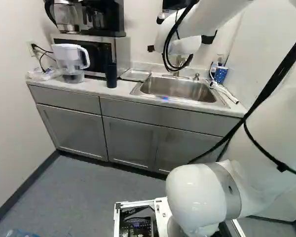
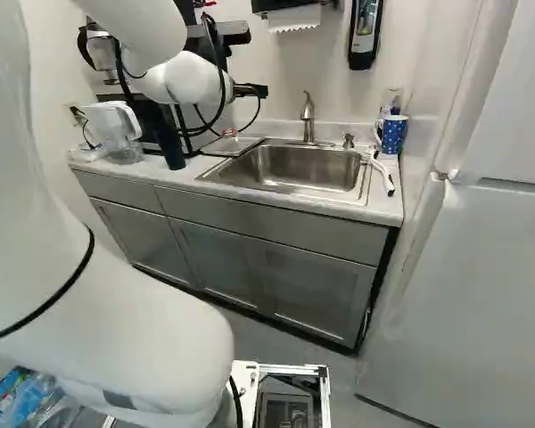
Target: Rinse the cup and place it in the tray
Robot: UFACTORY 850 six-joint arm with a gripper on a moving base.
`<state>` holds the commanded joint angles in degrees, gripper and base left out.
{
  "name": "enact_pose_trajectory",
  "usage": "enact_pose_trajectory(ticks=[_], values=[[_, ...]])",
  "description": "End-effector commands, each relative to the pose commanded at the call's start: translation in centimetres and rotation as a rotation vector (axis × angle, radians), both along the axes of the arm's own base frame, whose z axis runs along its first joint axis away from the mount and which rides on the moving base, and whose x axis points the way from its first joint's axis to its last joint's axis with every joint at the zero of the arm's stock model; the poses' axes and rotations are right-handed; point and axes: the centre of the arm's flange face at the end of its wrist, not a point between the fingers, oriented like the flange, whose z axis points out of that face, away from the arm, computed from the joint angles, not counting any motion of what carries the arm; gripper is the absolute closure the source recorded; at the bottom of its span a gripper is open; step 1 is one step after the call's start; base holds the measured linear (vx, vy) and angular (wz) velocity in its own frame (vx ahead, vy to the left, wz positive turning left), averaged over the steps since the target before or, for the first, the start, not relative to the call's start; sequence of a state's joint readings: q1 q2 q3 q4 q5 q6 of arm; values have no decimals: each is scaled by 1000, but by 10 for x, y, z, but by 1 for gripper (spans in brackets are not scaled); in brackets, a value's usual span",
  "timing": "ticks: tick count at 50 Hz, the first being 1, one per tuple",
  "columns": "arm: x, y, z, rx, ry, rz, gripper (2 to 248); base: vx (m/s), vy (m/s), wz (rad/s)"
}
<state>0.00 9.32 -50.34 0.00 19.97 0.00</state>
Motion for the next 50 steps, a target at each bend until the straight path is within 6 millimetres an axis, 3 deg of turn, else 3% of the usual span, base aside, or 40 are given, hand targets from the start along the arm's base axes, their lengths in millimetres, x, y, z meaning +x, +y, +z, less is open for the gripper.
enact_pose_trajectory(ticks=[50], values=[[0, 0, 0, 0, 0, 0, 3, 60, -32, 2]])
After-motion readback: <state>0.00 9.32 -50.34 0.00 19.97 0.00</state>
